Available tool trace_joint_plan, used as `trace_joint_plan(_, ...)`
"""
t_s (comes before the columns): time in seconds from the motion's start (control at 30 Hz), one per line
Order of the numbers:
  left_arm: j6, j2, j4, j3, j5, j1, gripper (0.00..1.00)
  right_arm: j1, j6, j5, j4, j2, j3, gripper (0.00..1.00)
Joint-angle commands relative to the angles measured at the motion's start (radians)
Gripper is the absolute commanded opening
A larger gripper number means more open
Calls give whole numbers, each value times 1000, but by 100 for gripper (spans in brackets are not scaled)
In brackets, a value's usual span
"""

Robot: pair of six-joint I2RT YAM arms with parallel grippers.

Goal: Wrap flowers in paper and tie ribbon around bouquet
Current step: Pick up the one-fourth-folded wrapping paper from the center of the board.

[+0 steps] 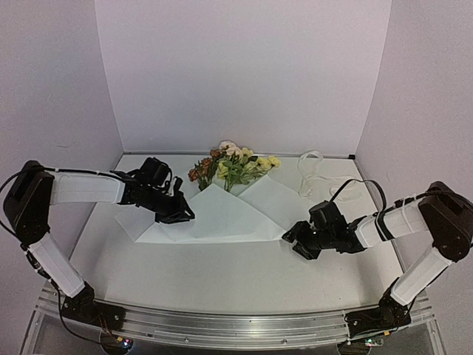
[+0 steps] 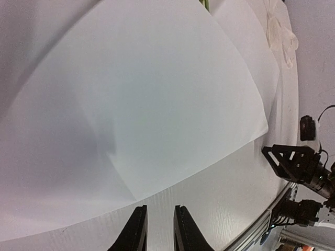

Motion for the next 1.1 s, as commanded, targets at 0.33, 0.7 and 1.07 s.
trace_joint_plan(0.33, 92, 428, 71, 405, 95, -65, 19, -6, 16, 81, 198, 156, -18, 52)
trace_joint_plan(0.7, 92, 566, 20, 501, 82, -68, 16, -6, -15, 144, 245, 149, -42, 50)
trace_joint_plan(1.07, 89, 586, 5, 514, 75, -68, 16, -11, 5, 175, 312, 176, -45, 44)
